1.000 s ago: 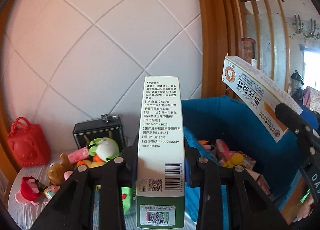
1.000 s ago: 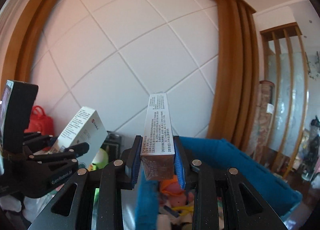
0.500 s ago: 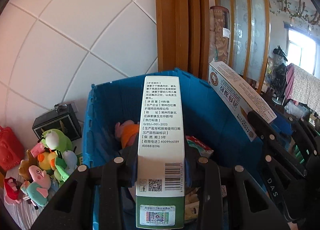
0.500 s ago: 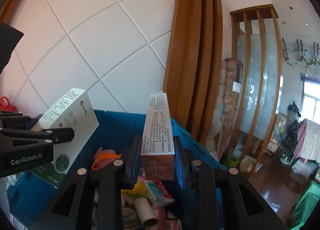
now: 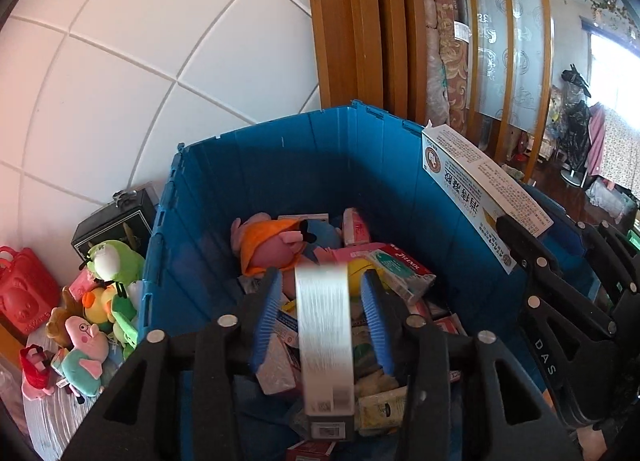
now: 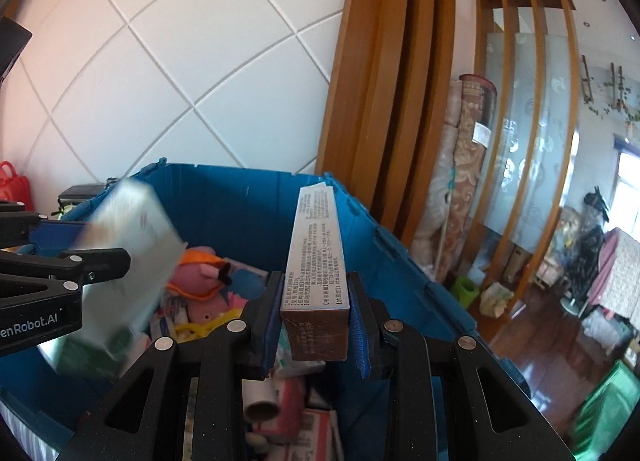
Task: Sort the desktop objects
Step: 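Open both tools to drop the two boxes into the crate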
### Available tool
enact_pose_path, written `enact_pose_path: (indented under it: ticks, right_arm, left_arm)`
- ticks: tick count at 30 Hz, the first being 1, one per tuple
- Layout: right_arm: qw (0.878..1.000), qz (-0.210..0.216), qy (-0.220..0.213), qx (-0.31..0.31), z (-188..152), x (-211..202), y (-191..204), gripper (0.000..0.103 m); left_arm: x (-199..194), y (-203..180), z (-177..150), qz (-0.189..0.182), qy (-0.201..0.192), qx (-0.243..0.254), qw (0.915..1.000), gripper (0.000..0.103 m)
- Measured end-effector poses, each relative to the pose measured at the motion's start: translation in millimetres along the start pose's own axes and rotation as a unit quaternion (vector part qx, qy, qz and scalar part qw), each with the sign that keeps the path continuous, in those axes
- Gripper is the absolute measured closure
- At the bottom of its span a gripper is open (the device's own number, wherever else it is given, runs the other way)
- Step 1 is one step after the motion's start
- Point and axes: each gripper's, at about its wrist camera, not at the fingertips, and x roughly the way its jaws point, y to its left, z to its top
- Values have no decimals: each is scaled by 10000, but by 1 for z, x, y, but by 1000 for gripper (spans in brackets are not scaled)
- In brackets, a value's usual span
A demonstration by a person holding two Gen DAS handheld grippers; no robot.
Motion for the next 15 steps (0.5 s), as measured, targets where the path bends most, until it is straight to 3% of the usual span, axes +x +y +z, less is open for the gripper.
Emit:
enact_pose_path:
  ticks: [2, 4, 7, 8, 9, 11, 15]
  right_arm:
    - [10000, -2, -19, 4, 0, -1, 1, 74]
    - [10000, -10, -41, 20, -1, -2, 0, 73]
    - [9999, 1, -104, 55, 1, -4, -3, 62]
    - [9999, -17, -134, 69, 1, -5, -3, 44]
    - [9998, -22, -181, 83, 2, -7, -4, 20]
    - [9994, -45, -341, 77, 2, -15, -2, 0]
    - [9980, -185, -600, -79, 6, -27, 6, 0]
  left_arm:
    - [-2, 4, -1, 12, -62, -44, 10000, 46]
    - [-6, 7, -2, 46, -153, -90, 9998, 42]
    - [-12, 15, -4, 95, -260, -170, 9995, 39]
    - [-14, 18, -5, 111, -290, -194, 9993, 38]
    - [-17, 20, -6, 128, -330, -213, 9991, 38]
    - [-21, 25, -7, 168, -394, -270, 9987, 38]
    - [-34, 35, -10, 246, -568, -345, 9975, 37]
